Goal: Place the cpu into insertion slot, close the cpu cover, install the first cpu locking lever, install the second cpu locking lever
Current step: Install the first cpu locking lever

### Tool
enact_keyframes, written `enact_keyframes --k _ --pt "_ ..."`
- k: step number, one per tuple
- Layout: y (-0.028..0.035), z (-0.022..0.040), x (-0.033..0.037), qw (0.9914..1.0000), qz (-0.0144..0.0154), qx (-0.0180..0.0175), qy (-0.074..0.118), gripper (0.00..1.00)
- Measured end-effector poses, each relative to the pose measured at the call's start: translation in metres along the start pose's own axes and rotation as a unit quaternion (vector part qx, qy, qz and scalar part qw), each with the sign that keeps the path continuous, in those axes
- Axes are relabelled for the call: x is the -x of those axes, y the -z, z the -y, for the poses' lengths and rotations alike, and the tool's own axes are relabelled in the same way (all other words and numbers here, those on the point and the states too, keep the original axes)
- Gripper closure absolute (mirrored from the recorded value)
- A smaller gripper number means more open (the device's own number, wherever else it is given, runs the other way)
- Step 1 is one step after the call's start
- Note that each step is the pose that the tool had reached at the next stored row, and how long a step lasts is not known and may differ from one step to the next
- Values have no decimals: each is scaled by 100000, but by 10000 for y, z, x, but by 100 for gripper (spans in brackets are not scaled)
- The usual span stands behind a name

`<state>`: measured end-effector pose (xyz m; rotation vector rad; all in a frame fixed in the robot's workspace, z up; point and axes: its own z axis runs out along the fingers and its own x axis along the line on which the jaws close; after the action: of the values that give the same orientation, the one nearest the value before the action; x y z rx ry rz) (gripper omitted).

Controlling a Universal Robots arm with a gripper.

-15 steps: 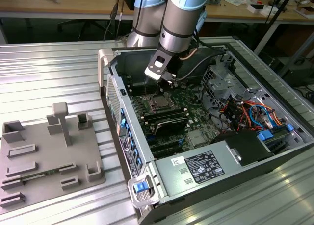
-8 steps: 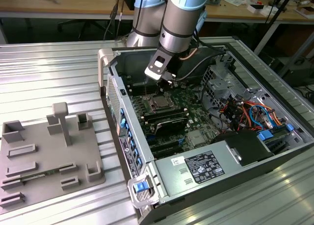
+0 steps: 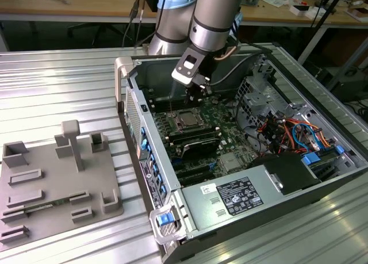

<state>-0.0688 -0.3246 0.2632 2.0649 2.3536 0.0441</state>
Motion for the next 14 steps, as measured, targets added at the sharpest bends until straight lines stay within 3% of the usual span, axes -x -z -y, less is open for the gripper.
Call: enact_keyframes --k 2,4,7,9,14 --pt "63 -4 0 100000 -3 2 -6 89" --pt "86 -6 -1 100000 11 -12 268 89" --pt "87 -6 -1 99940 -77 -110 3461 89" --pt "87 -6 -1 99842 -142 -150 5613 89" --pt "87 -6 -1 99435 -283 -234 10608 89"
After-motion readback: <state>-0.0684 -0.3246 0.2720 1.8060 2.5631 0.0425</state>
